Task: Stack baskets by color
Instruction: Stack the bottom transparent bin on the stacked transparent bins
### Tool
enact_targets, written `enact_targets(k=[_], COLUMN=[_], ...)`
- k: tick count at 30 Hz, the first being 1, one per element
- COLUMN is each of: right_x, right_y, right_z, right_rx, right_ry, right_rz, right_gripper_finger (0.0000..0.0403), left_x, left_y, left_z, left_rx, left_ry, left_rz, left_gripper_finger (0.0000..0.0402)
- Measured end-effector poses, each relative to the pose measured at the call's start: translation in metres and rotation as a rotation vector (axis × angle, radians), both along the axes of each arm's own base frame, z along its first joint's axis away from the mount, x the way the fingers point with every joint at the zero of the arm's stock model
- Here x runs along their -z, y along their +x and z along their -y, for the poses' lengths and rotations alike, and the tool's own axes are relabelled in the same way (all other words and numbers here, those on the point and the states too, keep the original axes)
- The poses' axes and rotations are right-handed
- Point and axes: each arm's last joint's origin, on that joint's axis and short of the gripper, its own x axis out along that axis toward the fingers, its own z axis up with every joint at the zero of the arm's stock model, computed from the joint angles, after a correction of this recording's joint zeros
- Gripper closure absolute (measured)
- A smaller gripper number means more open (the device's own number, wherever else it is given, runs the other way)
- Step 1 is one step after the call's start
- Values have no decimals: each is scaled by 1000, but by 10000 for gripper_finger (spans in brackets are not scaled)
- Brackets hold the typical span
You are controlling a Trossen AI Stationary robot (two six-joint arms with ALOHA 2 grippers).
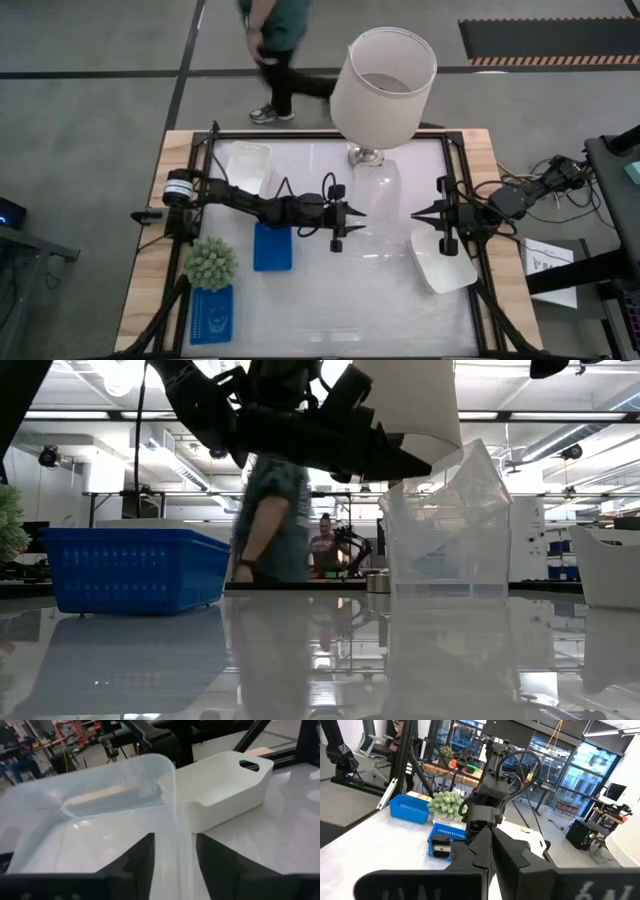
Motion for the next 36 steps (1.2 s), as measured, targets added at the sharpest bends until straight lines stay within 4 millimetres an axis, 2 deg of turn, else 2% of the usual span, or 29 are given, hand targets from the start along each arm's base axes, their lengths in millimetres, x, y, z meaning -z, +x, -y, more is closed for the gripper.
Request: enact_targets(k=[8, 10, 16, 21, 32, 36], right_x=[0, 0, 0, 1, 1, 1], right_y=[0, 0, 0, 0, 0, 0], right_z=[0, 0, 0, 0, 0, 0], right_rx=[0, 0, 0, 0, 3, 3], right_ry=[-1, -1, -1, -3, -3, -4], right_rz=[0, 0, 0, -5, -5, -5], right_gripper_finger=[394, 394, 394, 394, 394, 394], left_x=[0, 1, -10, -20, -45, -46], left_y=[0, 0, -2, -5, 4, 5], left_z=[0, 0, 1, 1, 2, 2], left_rx=[1, 1, 6, 15, 37, 37], left_ry=[5, 5, 18, 51, 107, 106], left_rz=[-2, -7, -1, -91, -222, -224], left_gripper_finger=[382, 396, 400, 401, 401, 401])
